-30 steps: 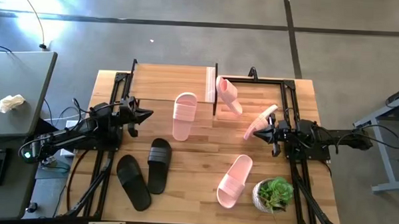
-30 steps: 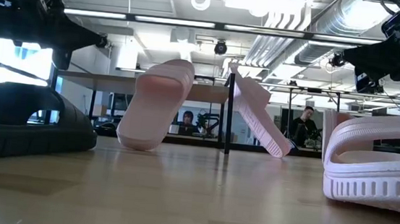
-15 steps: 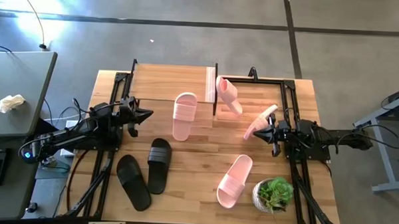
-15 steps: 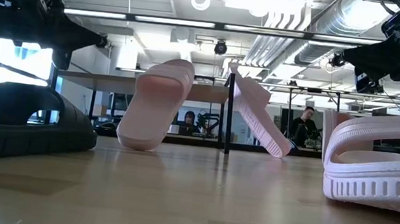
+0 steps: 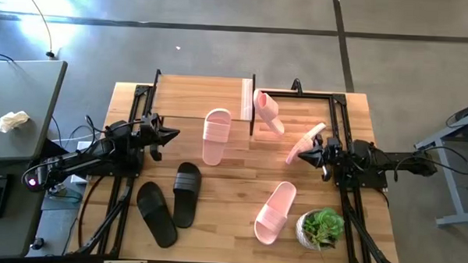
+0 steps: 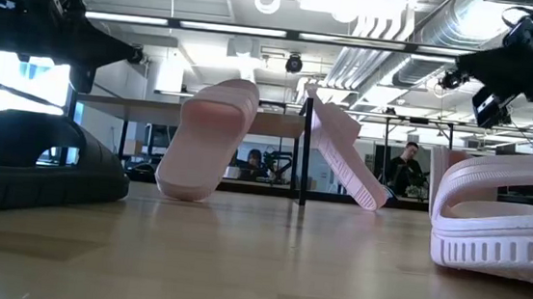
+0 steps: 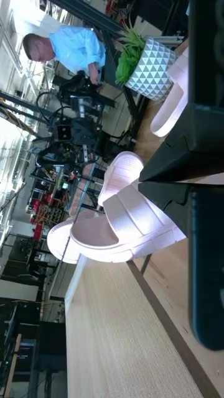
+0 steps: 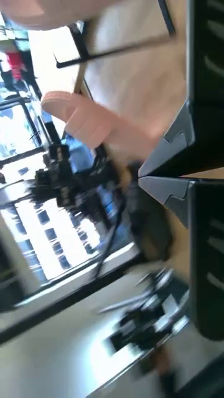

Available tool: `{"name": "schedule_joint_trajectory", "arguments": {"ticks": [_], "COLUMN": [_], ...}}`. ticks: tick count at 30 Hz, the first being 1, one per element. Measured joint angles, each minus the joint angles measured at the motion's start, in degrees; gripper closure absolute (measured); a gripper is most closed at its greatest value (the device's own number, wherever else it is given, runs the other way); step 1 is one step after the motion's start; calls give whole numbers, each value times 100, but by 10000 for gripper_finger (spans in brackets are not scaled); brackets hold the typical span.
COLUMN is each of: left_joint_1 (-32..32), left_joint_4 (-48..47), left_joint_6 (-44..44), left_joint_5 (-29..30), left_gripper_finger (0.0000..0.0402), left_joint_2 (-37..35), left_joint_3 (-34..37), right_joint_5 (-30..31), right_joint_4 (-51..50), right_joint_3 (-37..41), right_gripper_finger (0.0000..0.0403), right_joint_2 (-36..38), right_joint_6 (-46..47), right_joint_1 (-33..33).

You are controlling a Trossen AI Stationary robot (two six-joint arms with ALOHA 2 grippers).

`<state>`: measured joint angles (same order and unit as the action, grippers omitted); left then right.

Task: Pick and place slides into the shelf
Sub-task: Move the pink slide to the middle of the table

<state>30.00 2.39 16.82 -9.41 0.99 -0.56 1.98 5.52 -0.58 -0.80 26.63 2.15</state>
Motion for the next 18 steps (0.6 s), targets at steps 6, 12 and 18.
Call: {"name": "schedule_joint_trajectory", "arguments": {"ticks": [6,12,18], "left_joint_1": [-2,-2,-2], "left_joint_4": [271,789,1289], "left_joint_6": [2036,3978,4353], "left_joint_5": [-167,317,341], "left_gripper_finger": [401,401,401], "left_joint_2": [1,1,-1], "left_joint_3": [2,2,2], "right_joint_5": [335,1538,1138], "right_joint_4": [822,1278,1208], "right_joint_3": [0,-2,-154], "right_gripper_finger": [402,402,397], "right_joint_2": [2,2,-213], "right_joint_6": [1881,3024,3698], "right_joint_1": [0,-74,-831]}}
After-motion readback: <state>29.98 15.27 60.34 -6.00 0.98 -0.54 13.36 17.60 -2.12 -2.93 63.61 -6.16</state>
